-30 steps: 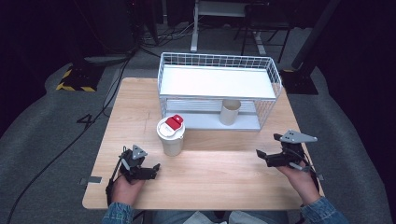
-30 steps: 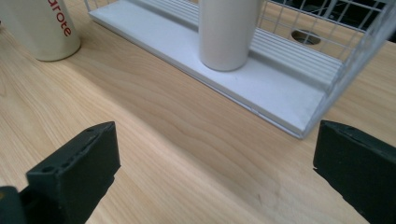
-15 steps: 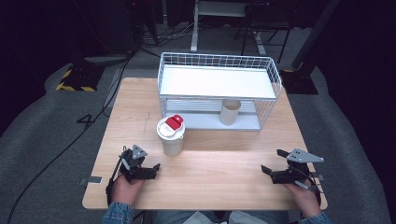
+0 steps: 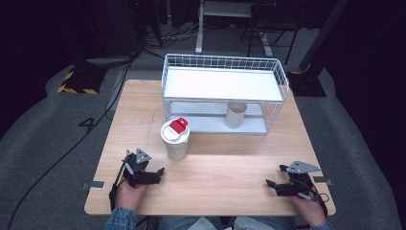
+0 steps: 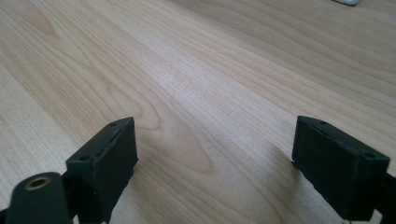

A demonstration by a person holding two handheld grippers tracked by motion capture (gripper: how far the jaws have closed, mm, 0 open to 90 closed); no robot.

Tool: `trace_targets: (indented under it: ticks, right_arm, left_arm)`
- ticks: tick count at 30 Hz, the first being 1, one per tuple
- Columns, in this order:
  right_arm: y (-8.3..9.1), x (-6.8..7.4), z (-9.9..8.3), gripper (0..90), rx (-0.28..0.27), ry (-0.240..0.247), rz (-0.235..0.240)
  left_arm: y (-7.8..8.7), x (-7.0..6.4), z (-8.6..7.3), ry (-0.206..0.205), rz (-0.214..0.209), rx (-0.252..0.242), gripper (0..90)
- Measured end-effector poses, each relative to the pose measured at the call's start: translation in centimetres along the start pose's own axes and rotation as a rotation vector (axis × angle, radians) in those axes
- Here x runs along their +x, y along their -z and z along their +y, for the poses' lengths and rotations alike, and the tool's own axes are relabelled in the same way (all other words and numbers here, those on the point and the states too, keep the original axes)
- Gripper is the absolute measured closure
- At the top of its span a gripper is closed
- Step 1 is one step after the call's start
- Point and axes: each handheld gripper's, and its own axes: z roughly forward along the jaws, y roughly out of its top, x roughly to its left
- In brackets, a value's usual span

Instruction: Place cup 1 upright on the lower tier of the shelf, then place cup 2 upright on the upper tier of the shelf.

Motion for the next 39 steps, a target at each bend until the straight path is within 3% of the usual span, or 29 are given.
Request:
trace_targets:
  ticks: [10,14,20,25,39]
  right_arm:
    - [-0.2,0.0,0.1,13.7,0.021,0.008,0.007]
    - [-0.4,-0.1,0.2,12.4,0.025,0.004,0.001]
    - [-0.4,-0.1,0.2,12.3,0.026,0.005,0.001]
    - [-0.5,0.0,0.3,12.2,0.024,0.005,0.0]
    - [-0.5,0.0,0.3,12.2,0.025,0.005,0.0]
  left_arm:
    - [0.0,0.0,0.1,0.007,-0.003,0.003,10.0]
    - [0.2,0.0,0.3,-0.002,-0.046,0.004,10.4]
    - [1.4,-0.3,1.2,-0.033,-0.106,-0.049,9.3]
    - [1.9,-0.6,2.2,-0.068,-0.125,-0.066,8.7]
    - [3.2,-1.5,4.1,-0.096,-0.196,-0.185,8.2]
